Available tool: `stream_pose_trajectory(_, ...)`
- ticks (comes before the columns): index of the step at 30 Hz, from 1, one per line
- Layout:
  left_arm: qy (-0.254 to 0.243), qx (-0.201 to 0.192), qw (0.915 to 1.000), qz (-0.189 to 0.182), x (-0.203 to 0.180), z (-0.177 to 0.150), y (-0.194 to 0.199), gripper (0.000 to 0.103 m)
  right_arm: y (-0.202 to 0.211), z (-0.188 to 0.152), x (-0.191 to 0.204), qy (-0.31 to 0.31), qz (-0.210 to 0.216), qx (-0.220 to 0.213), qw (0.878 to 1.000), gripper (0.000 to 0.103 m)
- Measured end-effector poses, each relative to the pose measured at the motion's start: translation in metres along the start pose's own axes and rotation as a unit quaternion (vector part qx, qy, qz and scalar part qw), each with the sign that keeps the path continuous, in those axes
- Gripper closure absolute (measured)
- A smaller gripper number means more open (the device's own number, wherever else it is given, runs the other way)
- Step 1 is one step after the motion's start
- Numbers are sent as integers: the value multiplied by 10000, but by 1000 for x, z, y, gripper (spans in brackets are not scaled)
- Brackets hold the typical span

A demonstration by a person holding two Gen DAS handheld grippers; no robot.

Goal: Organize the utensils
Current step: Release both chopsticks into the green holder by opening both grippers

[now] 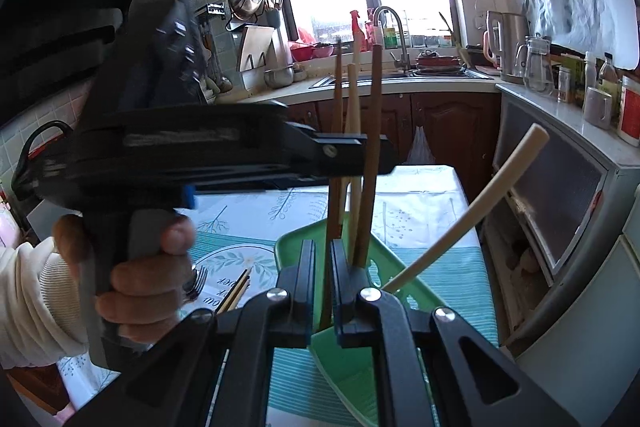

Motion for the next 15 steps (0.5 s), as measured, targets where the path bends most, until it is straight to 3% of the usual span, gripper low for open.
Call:
stream_pose_trajectory(6,-320,-18,9995,10,-26,-4,28,62,8,-1,5,75,55,35,10000,96)
stream_pose_trajectory(15,-8,311,9893,1428,-27,-23,54,62,24,-1,15,65,37,51,10000,96)
Point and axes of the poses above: each gripper's, at about its wrist camera, not at the fingertips, and y roughly against the way its jaws point, x to its left, z to its top, the point moved 7 cm from there along -y, roughly the way its jaws point, and after that the axes turned 3 degrees about -y, right-handed, at the moved point
